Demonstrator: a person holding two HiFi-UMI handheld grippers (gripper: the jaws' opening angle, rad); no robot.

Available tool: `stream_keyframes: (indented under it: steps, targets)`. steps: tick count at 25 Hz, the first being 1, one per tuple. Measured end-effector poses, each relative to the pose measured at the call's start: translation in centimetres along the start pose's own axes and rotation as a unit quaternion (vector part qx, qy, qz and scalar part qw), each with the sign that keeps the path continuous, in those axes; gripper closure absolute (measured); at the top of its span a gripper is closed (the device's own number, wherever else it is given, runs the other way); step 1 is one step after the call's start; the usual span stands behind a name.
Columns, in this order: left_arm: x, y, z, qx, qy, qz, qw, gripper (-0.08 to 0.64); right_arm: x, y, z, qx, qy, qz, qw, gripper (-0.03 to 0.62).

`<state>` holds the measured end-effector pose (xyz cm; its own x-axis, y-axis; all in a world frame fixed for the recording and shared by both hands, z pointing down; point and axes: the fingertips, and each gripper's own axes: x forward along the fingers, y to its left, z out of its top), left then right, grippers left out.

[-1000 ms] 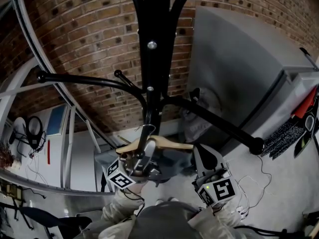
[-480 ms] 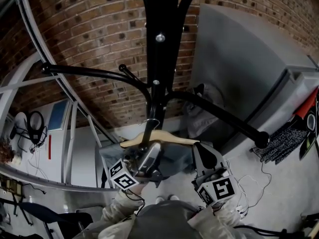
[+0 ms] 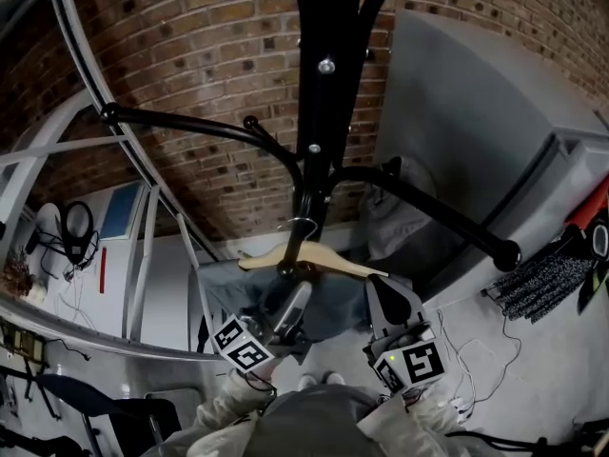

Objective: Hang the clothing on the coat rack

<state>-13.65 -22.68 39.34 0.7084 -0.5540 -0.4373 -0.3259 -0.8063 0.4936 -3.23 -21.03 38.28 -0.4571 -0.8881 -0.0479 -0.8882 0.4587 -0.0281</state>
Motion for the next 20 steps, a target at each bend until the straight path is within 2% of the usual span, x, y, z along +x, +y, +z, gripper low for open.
stream_keyframes:
  steps: [5, 12, 14, 17, 20]
  targets:
    - [-1.3, -0.1, -0.5, 0.069, 0.024, 0.041, 0.9965, 0.489, 0.3, 1.2, -0.7, 0.006, 0.004, 0.016, 1.0, 0.569]
    - [-3.3, 0.0, 0.7, 0.156, 0.028, 0.099, 0.9824, 0.538, 0.8, 2.6, -0.5, 0.018, -0.004, 0.043, 0.999, 0.569]
    - [-3.7, 0.0, 1.1, 0.185, 0.037, 0.118, 0.9749, 0.546, 0.9, 2.8, -0.7, 0.017, -0.001, 0.047, 0.999, 0.569]
    - [-4.1, 0.2, 1.3, 0.237, 0.059, 0.153, 0.9576, 0.551, 0.9, 2.9, -1.0, 0.018, 0.003, 0.053, 0.998, 0.569]
    - [-4.2, 0.2, 1.5, 0.27, 0.073, 0.175, 0.9441, 0.551, 0.9, 3.0, -1.4, 0.021, 0.005, 0.062, 0.998, 0.569]
